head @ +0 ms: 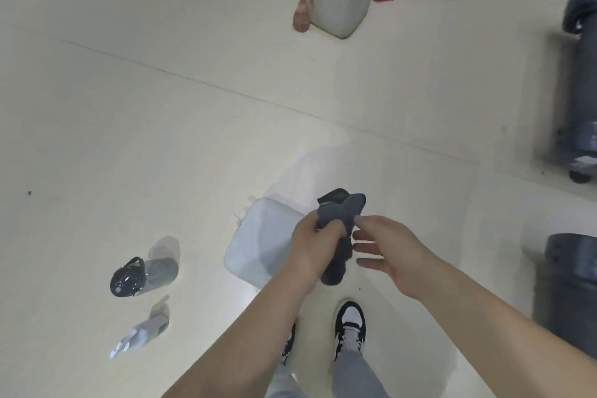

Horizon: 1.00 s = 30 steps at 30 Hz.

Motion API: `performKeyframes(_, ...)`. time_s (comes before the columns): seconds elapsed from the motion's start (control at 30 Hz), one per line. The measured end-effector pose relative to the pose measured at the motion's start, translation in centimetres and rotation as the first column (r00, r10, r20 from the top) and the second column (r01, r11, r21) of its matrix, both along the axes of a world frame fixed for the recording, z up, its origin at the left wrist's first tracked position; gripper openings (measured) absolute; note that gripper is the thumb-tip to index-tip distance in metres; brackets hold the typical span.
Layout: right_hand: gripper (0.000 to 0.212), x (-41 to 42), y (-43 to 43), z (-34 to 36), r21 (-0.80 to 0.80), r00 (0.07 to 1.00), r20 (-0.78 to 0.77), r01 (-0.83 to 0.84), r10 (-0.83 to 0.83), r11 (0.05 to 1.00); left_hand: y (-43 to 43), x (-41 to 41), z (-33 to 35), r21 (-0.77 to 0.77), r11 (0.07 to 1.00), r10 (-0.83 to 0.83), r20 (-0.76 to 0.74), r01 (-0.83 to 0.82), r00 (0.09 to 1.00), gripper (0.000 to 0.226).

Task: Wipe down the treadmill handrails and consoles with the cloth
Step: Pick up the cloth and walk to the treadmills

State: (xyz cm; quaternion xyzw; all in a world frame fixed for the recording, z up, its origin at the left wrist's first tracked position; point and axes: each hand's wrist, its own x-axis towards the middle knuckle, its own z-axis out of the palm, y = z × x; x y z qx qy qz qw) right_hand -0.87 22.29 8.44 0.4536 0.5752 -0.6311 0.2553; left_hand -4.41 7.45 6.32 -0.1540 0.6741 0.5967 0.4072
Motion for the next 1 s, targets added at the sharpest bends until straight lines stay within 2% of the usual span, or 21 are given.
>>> performKeyframes(0.07, 0.030, 1.4, 1.9, 6.0, -0.012, 0.994, -0.098, 0.037, -0.038, 0.999, 2.1, 0.9, 8.0, 0.134, 0.991, -0.004, -0.053, 0.011, 0.999, 0.023)
performKeyframes(0.17, 0.044, 4.6, 5.6, 15.3, -0.033, 0.964, -0.241, 0.109, -0.114, 0.994, 5.2, 3.0, 18.6, 0.272, 0.954, -0.095, -0.135, 0.129, 0.986, 0.014)
performKeyframes(0.27, 0.053, 9.7, 9.8, 23.4, -0.051, 0.932, -0.320, 0.163, -0.170, 0.985, 9.1, 6.2, 27.3, 0.320, 0.917, -0.195, -0.165, 0.240, 0.967, 0.026)
performKeyframes(0.37, 0.057, 16.5, 13.8, 28.9, -0.141, 0.860, -0.381, 0.309, -0.340, 0.941, 14.4, 10.3, 33.3, 0.416, 0.834, -0.342, -0.126, 0.363, 0.931, 0.041)
performKeyframes(0.43, 0.047, 21.7, 16.7, 32.5, -0.138, 0.781, -0.387, 0.477, -0.490, 0.868, 18.8, 13.6, 36.2, 0.499, 0.764, -0.441, -0.058, 0.408, 0.896, 0.045)
performKeyframes(0.5, 0.035, 27.1, 19.6, 35.4, -0.106, 0.648, -0.400, 0.669, -0.648, 0.735, 23.5, 17.6, 38.5, 0.536, 0.713, -0.527, -0.015, 0.451, 0.850, 0.037)
performKeyframes(0.6, 0.030, 34.7, 23.1, 38.6, -0.045, 0.455, -0.440, 0.850, -0.775, 0.525, 30.3, 24.9, 40.4, 0.474, 0.638, -0.657, -0.076, 0.607, 0.750, 0.028)
performKeyframes(0.7, 0.037, 41.4, 26.5, 40.6, -0.044, 0.304, -0.482, 0.928, -0.822, 0.370, 35.9, 31.9, 41.6, 0.427, 0.564, -0.736, -0.130, 0.707, 0.665, 0.022)
performKeyframes(0.8, 0.023, 47.3, 29.7, 41.5, -0.064, 0.186, -0.516, 0.965, -0.836, 0.255, 40.3, 37.5, 42.0, 0.433, 0.496, -0.785, -0.146, 0.753, 0.602, 0.026)
performKeyframes(0.9, 0.020, 50.6, 32.7, 41.8, -0.073, 0.097, -0.558, 0.983, -0.824, 0.166, 45.0, 41.3, 41.3, 0.406, 0.494, -0.793, -0.150, 0.769, 0.590, 0.029)
performKeyframes(1.0, 0.017, 51.9, 37.0, 42.1, -0.065, 0.049, -0.585, 0.992, -0.810, 0.107, 50.1, 42.9, 40.1, 0.402, 0.526, -0.802, -0.060, 0.750, 0.595, 0.035)
